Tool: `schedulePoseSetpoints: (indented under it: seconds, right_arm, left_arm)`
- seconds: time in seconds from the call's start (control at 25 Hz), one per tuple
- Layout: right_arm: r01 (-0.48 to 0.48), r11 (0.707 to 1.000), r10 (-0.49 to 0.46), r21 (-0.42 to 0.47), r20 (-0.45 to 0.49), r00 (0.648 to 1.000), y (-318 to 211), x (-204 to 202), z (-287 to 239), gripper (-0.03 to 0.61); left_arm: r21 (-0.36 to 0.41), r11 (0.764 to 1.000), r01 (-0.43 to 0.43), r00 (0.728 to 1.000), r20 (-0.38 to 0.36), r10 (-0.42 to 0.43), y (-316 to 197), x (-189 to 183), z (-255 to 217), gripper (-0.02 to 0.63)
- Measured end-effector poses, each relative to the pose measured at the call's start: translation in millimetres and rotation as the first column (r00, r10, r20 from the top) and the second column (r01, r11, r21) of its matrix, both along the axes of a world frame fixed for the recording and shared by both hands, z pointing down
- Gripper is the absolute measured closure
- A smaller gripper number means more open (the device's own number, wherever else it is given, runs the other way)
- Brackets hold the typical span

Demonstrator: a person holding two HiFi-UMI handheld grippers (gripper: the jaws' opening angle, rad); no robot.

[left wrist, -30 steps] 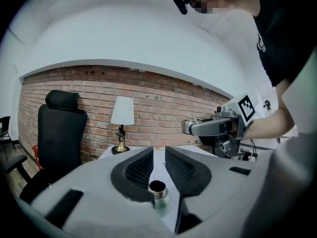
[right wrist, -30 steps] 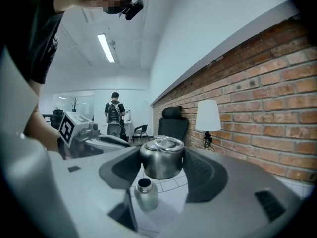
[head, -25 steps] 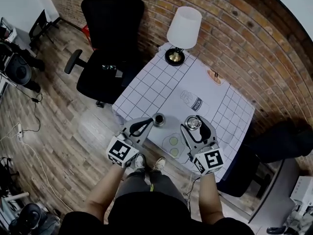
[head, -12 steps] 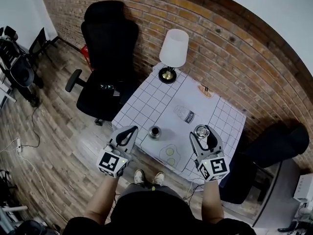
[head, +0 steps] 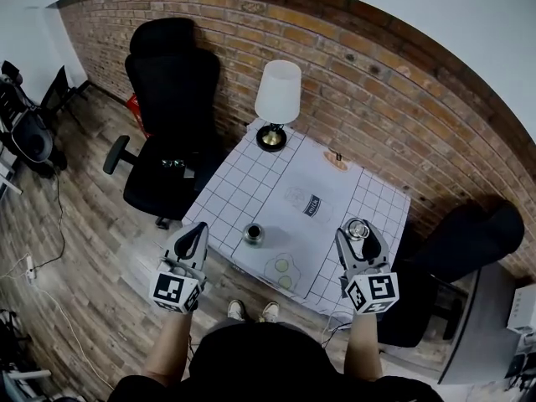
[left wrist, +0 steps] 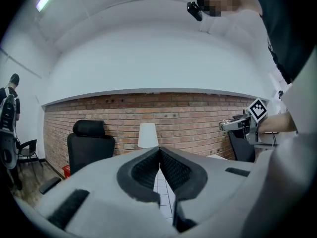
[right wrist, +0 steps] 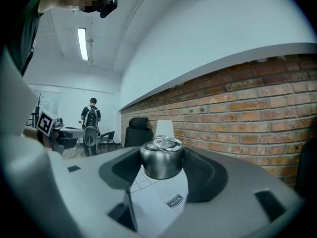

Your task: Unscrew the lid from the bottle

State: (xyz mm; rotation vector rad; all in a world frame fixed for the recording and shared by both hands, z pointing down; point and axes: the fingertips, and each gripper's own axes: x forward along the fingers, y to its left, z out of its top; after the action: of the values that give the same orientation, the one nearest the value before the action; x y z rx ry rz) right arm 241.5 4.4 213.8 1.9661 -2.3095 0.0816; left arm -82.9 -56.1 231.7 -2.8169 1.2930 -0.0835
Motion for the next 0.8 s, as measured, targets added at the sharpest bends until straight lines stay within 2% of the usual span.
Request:
schedulePoseSetpoints:
  seconds: [0.48,0.8]
  right_arm:
    - [-0.034,0.999,0.034,0.009,0.017,0.999,-5,20,-8,0.316]
    - [0.023,0.999,-0.023,0.025,-0.005,1.0,-15,4,-12,0.316]
  left_arm:
    - [0.037,0.999,0.035,0.999,0.0,-0.035,-4,0,-17,0.591]
    - [0.027,0.998,0.05,0.999,-0.006,-0.05,1,2,-10,0.591]
